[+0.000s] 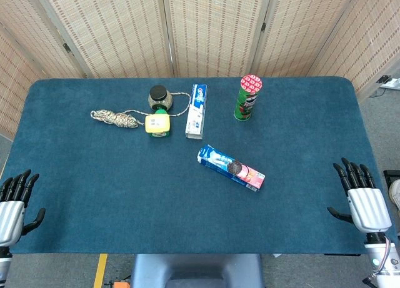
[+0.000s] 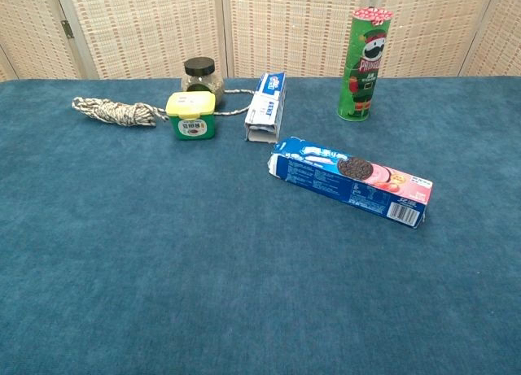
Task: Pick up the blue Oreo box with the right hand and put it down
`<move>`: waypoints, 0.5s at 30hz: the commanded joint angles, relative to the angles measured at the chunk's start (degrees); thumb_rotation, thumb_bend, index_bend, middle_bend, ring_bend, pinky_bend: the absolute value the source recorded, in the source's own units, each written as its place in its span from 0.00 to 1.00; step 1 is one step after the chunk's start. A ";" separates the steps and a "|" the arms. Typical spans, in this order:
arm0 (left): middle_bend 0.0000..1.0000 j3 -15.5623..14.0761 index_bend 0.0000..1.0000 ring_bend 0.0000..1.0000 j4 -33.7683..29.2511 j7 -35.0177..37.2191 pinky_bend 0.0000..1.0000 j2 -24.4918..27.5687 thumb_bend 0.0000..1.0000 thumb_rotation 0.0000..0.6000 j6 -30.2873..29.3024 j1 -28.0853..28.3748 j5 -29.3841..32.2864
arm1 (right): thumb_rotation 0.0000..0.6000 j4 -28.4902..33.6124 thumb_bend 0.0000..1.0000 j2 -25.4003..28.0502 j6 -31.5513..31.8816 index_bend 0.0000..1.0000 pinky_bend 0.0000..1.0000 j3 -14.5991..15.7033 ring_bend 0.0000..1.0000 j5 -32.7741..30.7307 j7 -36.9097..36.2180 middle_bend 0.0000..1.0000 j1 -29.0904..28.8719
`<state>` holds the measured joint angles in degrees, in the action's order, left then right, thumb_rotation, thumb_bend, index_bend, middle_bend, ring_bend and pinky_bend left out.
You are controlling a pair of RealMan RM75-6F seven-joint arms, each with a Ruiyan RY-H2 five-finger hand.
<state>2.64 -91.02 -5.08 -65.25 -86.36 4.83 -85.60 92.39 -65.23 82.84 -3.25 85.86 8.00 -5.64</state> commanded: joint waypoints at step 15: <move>0.04 0.72 0.04 0.02 0.20 5.46 0.07 1.95 0.41 1.00 1.00 0.23 1.12 | 1.00 0.09 0.14 -2.23 -7.50 0.05 0.13 0.33 0.17 -2.31 -5.31 0.08 -3.11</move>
<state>3.05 -91.14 -1.05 -63.84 -85.25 5.06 -84.58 92.78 -66.35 77.91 -2.81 84.85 4.03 -7.51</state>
